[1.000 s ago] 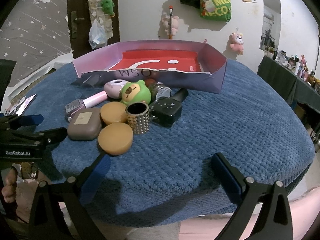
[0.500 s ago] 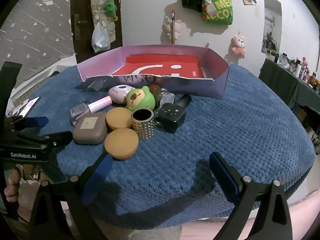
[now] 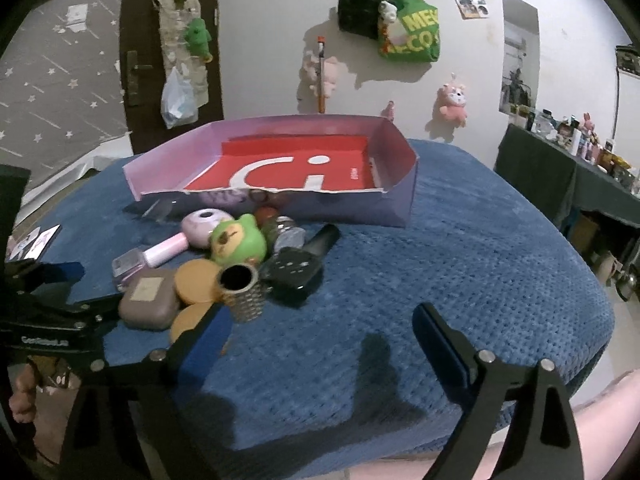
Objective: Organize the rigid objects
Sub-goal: 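Grasp the pink-capped nail polish bottle with the left gripper while the right grasps the gold mesh cylinder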
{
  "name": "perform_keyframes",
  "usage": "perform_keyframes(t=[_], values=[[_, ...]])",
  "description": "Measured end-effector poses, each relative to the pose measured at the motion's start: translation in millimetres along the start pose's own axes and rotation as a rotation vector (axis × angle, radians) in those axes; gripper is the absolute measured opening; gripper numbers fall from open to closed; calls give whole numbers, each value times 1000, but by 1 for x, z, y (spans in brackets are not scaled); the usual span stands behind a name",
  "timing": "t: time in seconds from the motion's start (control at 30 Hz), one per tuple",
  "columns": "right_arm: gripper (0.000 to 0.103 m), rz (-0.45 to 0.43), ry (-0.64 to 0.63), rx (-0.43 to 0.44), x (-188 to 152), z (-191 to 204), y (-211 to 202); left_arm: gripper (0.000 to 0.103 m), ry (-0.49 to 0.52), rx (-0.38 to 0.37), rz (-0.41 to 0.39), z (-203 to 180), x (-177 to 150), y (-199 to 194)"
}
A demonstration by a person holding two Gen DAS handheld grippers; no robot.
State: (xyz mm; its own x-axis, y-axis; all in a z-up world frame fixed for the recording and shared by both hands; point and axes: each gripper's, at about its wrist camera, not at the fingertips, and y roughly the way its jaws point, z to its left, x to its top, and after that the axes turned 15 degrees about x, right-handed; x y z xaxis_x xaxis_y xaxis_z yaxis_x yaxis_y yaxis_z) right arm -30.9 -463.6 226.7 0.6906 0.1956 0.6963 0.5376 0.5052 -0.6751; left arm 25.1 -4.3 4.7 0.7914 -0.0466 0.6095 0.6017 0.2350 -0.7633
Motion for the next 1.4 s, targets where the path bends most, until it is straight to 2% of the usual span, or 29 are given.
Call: perform_keyframes(t=[0.1, 0.23, 0.67, 0.77, 0.87, 0.97, 1.07, 1.13, 1.23, 1.33, 1.4], values=[[94, 12, -3, -26, 2, -6, 7, 101, -2, 9, -3, 1, 4, 2], [94, 34, -1, -13, 4, -12, 18, 101, -3, 9, -5, 1, 9, 7], [93, -6, 12, 20, 20, -16, 22, 102, -16, 0, -7, 3, 18, 14], [93, -32, 0, 76, 19, -9, 8, 102, -17, -1, -10, 3, 20, 15], [90, -14, -40, 127, 13, 7, 6, 100, -32, -12, -8, 4, 22, 17], [78, 7, -49, 163, 9, 16, 13, 93, -37, -29, -13, 4, 23, 16], [65, 35, -10, 219, 6, 16, 22, 80, -18, -40, -25, 0, 22, 13], [64, 32, 6, 219, 5, 15, 26, 72, -9, -54, -30, -2, 22, 10], [58, 30, 46, 220, 5, 8, 28, 61, -2, -75, -33, -5, 22, 9], [54, 37, 94, 244, 4, 0, 31, 52, 3, -86, -36, -8, 24, 8], [53, 37, 89, 235, 5, 2, 31, 49, 4, -88, -37, -10, 26, 9]])
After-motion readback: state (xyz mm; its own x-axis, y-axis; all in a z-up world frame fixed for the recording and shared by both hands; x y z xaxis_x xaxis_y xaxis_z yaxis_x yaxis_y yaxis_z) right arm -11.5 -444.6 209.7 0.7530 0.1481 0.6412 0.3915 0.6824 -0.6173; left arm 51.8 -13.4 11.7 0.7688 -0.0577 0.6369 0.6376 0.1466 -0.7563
